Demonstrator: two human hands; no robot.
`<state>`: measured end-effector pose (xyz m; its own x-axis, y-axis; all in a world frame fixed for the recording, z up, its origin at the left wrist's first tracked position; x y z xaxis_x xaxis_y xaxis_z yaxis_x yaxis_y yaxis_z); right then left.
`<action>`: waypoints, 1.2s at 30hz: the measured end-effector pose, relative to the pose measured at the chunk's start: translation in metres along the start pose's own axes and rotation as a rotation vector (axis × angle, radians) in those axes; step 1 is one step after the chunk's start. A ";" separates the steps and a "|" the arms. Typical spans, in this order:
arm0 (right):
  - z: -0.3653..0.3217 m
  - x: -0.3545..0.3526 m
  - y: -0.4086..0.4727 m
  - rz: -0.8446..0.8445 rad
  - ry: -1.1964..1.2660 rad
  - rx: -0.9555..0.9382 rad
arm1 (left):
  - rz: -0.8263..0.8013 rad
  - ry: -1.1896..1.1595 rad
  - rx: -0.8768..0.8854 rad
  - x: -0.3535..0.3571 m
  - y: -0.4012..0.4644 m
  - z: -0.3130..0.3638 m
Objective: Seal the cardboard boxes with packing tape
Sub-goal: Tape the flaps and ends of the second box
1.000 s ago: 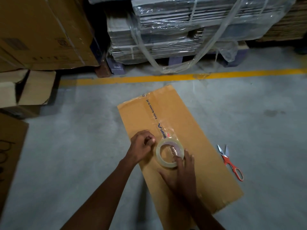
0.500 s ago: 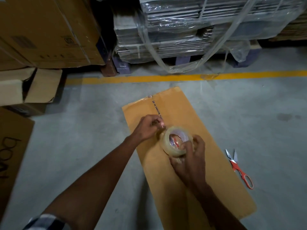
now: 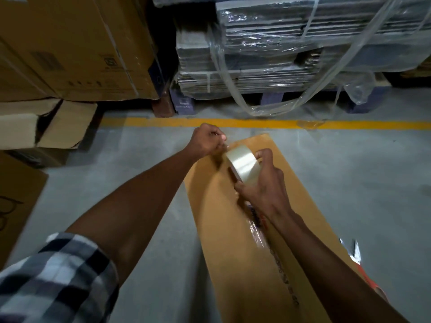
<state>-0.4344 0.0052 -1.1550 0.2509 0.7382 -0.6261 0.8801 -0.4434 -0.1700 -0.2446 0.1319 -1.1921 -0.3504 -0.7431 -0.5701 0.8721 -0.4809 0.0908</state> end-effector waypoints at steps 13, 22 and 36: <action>0.044 0.012 -0.012 0.063 -0.022 0.154 | 0.048 -0.074 -0.179 0.004 0.025 -0.027; 0.030 0.010 -0.010 0.091 0.146 0.043 | 0.064 -0.042 -0.279 0.019 0.036 -0.070; 0.018 0.010 -0.003 0.064 0.059 0.052 | -0.171 -0.005 -0.459 0.041 0.033 -0.066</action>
<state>-0.4420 0.0051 -1.1747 0.3303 0.7354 -0.5917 0.8398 -0.5151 -0.1714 -0.2074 0.1162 -1.2668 -0.5023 -0.6742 -0.5415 0.8621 -0.3420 -0.3739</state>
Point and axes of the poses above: each hand's wrist, its own y-axis towards the middle knuckle, its own x-axis out of the palm, z = x × y, the point moved 7 cm from there along y, towards the middle knuckle, and after that the axes turned 13 degrees about x, right-handed, at the moved point
